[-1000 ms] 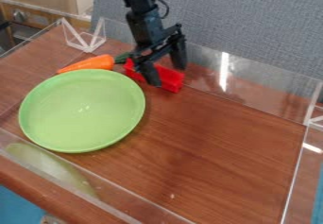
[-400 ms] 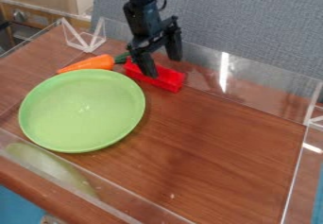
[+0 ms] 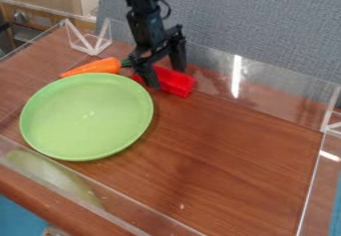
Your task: Put the red object on the green plate
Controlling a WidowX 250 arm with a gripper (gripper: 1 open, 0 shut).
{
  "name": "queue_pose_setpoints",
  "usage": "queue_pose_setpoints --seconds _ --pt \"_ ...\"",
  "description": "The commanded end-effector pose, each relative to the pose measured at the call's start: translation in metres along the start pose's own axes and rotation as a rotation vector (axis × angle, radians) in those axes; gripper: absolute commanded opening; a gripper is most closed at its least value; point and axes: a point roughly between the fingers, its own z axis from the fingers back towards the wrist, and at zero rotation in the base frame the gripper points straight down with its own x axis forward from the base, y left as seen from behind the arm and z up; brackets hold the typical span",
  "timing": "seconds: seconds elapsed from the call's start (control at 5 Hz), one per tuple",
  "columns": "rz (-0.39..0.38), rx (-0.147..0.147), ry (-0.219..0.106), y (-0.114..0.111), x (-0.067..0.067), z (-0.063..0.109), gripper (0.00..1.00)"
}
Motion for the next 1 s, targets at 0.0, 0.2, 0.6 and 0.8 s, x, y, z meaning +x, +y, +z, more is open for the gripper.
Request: queue_pose_setpoints --seconds 0.0,0.2,0.6,0.8 --pt "0.013 -0.032 -0.036 -0.018 0.003 0.013 1.0" --pt "0.04 -0.037 -0.047 -0.026 0.004 0.012 1.0" --pt "0.041 -0.039 -0.047 -0.035 -0.005 -0.001 1.0" --pt "0.042 -0.039 -0.047 -0.038 -0.01 -0.008 1.0"
